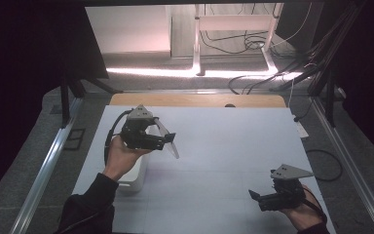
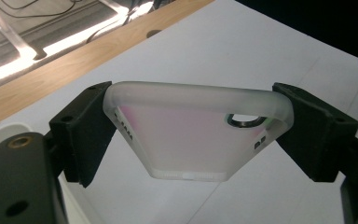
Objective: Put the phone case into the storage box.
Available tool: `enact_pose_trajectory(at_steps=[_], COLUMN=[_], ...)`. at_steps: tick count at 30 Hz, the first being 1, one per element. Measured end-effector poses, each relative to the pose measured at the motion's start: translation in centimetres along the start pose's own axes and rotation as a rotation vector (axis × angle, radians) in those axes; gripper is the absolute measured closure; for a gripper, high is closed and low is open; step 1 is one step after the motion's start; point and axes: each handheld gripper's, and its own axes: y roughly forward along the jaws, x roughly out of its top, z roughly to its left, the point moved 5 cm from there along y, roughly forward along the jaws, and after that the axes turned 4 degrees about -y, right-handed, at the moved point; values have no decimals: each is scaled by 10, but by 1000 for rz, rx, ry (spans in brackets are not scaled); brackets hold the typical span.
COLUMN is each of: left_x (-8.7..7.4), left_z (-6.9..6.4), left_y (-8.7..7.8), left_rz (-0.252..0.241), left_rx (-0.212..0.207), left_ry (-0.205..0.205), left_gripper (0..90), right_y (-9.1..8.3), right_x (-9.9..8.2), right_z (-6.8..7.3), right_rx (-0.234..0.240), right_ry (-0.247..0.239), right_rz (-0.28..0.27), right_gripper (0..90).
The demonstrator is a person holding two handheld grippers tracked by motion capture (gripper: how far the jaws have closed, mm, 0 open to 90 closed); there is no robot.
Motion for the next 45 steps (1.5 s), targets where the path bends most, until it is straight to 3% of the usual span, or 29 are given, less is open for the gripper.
enact_pose_trajectory(at_steps=[7, 19, 39, 45], left_x=[7, 14, 16, 14], left_z=[13, 34, 70, 79], left_y=[-5, -20, -34, -33], left_rz=[6, 9, 14, 20], left_rx=[54, 139, 280, 303], left_ry=[-12, -37, -115, -138], left_gripper=[176, 176, 176, 176], right_y=[-7, -19, -30, -30], right_x=[-11, -24, -30, -30], right_z=[-9, -15, -19, -19], right_rx=[-44, -70, -97, -103], right_ry=[33, 97, 136, 138], right_rz=[13, 10, 0, -9], right_gripper=[0, 0, 0, 0])
